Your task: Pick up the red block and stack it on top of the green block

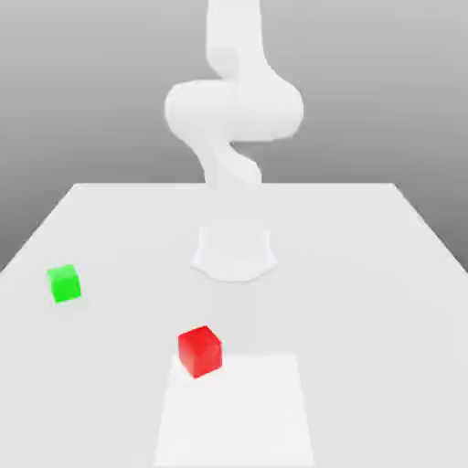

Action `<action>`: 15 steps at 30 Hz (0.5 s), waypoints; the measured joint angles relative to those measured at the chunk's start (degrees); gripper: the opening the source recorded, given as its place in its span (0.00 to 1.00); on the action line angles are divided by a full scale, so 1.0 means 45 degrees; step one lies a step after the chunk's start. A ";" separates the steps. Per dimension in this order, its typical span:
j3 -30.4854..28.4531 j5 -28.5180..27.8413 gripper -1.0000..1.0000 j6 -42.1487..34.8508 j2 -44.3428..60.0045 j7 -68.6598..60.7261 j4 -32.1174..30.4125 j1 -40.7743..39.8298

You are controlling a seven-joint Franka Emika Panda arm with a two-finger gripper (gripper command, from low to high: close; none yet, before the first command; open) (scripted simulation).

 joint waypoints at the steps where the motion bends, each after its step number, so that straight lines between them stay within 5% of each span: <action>1: 0.0008 0.0121 0.50 0.0310 0.0389 0.0398 -0.0399 -0.0160; 15: 0.1159 0.0880 0.50 0.4811 0.6123 0.6927 -0.6043 -0.2368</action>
